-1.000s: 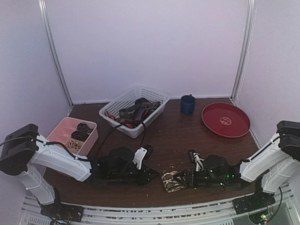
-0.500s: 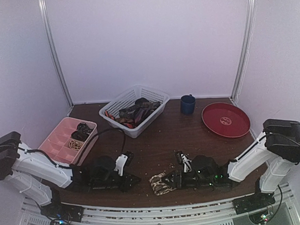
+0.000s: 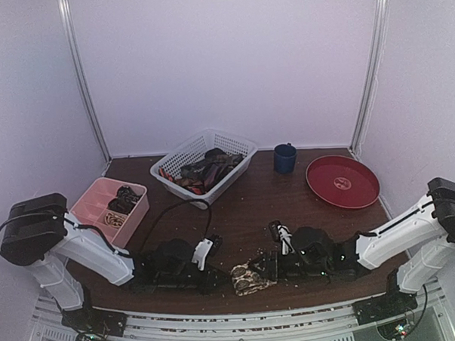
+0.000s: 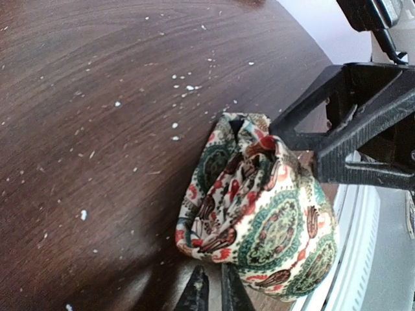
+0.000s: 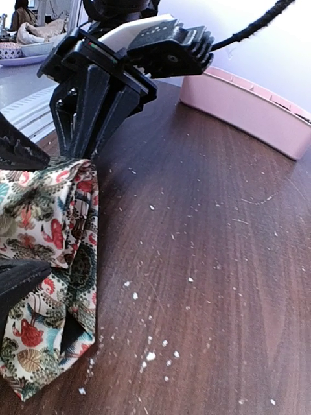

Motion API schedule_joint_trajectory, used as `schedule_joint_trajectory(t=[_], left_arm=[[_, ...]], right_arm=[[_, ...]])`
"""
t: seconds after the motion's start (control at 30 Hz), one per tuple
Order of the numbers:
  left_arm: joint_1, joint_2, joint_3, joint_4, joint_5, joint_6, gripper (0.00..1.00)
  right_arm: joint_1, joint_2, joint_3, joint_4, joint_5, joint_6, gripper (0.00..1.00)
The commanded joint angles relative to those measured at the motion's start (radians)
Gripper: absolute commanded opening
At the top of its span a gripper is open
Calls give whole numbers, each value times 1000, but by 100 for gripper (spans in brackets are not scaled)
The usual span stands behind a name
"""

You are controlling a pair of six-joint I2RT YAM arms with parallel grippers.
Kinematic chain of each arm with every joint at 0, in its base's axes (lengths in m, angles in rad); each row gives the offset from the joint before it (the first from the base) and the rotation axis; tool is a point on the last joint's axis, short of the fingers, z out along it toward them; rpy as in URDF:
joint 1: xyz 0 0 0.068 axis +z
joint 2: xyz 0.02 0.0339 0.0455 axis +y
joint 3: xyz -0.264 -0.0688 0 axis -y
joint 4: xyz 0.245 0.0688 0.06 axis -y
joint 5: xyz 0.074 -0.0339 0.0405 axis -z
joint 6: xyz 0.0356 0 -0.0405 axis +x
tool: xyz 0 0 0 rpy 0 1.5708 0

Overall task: Roll the ties
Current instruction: Fold the tie at the center of the board.

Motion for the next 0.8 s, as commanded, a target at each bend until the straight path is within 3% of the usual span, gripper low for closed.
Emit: schedule_joint_trajectory(t=[0.0, 0.33, 0.77], left_arm=[[-10, 29, 29, 81, 30, -10, 10], [-12, 37, 37, 81, 24, -12, 10], [-12, 24, 37, 61, 5, -12, 10]], right_arm=[[7, -57, 36, -156, 73, -45, 48], [98, -99, 140, -367, 208, -93, 45], [161, 56, 240, -446, 226, -150, 46]])
